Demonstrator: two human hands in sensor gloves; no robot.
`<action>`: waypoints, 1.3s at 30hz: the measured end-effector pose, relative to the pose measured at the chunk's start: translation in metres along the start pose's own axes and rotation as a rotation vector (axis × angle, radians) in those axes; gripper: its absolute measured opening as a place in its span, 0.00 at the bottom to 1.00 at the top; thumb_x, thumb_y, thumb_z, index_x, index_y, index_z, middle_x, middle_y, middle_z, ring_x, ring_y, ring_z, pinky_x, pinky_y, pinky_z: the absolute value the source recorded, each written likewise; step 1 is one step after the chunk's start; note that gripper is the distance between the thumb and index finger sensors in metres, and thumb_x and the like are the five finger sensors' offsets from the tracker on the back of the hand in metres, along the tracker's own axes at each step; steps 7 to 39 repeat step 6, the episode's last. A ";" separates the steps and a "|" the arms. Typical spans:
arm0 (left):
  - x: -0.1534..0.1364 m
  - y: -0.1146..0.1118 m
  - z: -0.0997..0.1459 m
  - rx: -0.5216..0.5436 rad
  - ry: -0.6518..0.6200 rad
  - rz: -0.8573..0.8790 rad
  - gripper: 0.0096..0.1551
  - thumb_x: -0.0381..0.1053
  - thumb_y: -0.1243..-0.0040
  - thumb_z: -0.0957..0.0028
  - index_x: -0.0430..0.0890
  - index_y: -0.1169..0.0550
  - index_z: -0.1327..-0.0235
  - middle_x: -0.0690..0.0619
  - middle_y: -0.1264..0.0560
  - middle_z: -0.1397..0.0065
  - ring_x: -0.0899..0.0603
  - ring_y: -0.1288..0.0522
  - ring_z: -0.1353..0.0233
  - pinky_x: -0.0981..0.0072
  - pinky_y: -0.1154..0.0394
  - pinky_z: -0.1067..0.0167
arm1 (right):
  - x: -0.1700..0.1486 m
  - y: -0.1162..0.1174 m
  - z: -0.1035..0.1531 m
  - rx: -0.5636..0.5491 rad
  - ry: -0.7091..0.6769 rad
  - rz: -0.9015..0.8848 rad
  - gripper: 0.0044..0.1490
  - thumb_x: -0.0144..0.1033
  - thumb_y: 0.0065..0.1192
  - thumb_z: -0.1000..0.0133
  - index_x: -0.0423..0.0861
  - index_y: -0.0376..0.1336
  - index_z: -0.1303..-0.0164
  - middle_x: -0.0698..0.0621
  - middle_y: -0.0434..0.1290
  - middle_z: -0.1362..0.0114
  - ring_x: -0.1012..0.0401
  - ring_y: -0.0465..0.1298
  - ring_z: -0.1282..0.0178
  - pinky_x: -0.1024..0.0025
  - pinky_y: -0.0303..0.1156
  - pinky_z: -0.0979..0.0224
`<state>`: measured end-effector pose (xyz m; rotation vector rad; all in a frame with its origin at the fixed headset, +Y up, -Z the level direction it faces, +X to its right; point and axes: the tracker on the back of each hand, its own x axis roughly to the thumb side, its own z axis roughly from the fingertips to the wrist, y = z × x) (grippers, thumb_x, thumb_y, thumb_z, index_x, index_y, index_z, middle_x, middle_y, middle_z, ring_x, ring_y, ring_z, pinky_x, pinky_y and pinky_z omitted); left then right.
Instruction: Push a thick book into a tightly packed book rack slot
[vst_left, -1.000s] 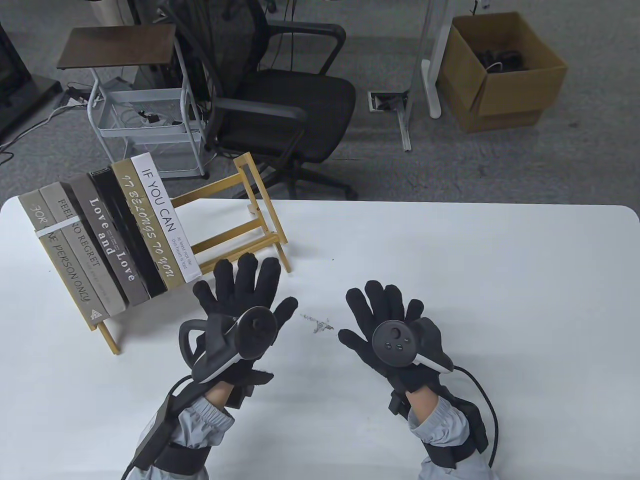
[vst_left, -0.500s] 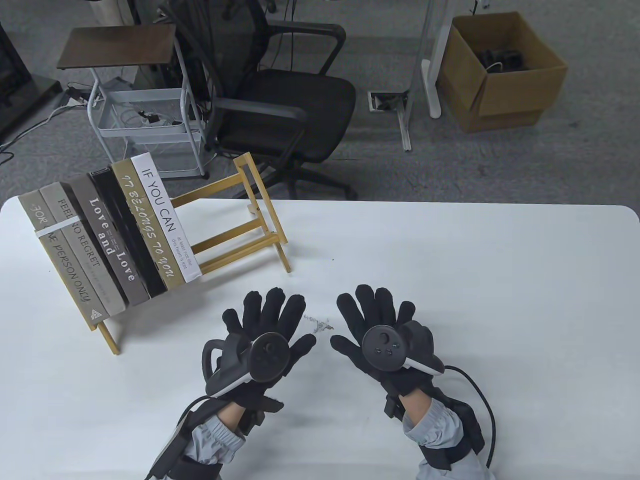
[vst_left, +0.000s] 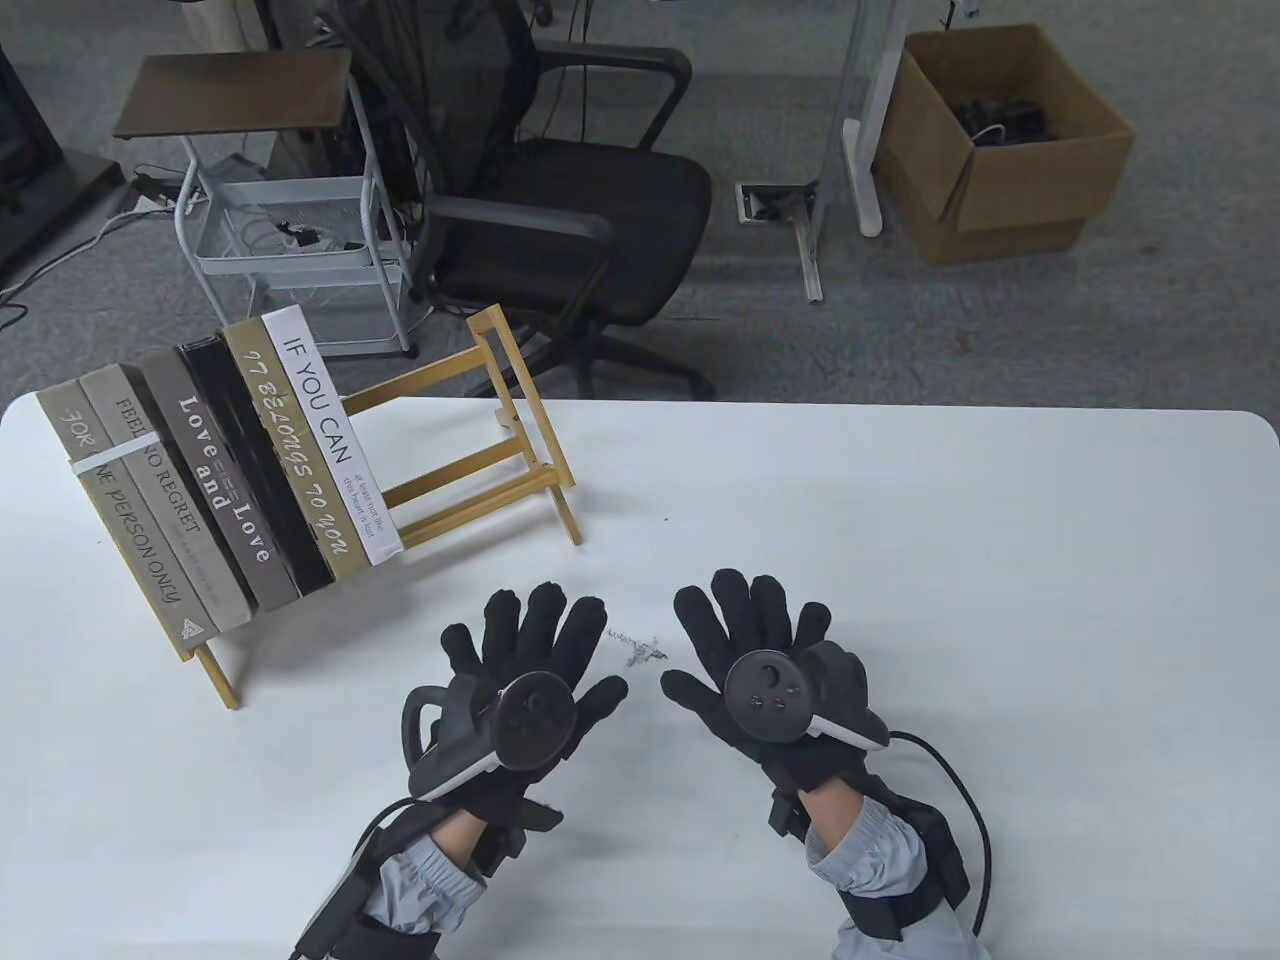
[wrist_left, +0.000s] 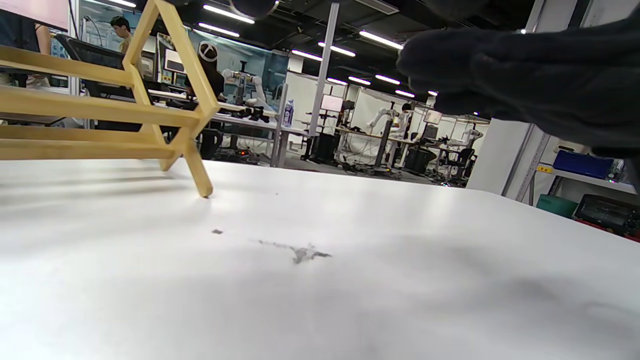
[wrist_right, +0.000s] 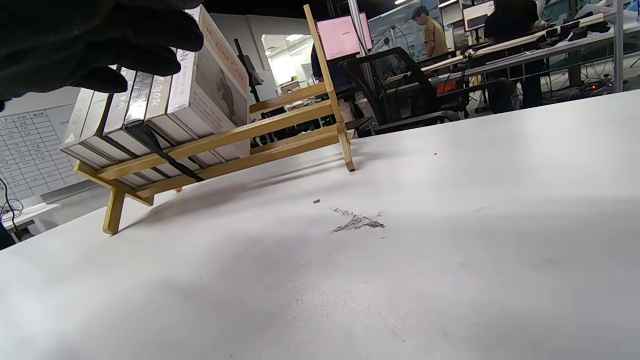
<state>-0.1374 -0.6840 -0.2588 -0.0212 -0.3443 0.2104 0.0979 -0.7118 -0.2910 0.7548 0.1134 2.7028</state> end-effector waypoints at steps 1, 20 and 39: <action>0.000 0.000 0.000 -0.001 0.000 0.004 0.44 0.72 0.60 0.28 0.54 0.52 0.06 0.36 0.54 0.05 0.18 0.54 0.13 0.11 0.56 0.29 | 0.000 0.000 0.000 0.001 0.000 0.000 0.51 0.55 0.40 0.29 0.37 0.33 0.07 0.23 0.29 0.11 0.21 0.32 0.19 0.16 0.24 0.38; 0.000 -0.001 -0.001 -0.003 0.003 -0.004 0.44 0.72 0.60 0.28 0.54 0.52 0.06 0.36 0.54 0.05 0.18 0.54 0.13 0.11 0.56 0.29 | 0.000 0.000 0.000 0.004 0.005 0.000 0.51 0.55 0.40 0.30 0.38 0.33 0.07 0.23 0.29 0.11 0.21 0.32 0.19 0.16 0.24 0.38; 0.000 -0.001 -0.001 -0.003 0.003 -0.004 0.44 0.72 0.60 0.28 0.54 0.52 0.06 0.36 0.54 0.05 0.18 0.54 0.13 0.11 0.56 0.29 | 0.000 0.000 0.000 0.004 0.005 0.000 0.51 0.55 0.40 0.30 0.38 0.33 0.07 0.23 0.29 0.11 0.21 0.32 0.19 0.16 0.24 0.38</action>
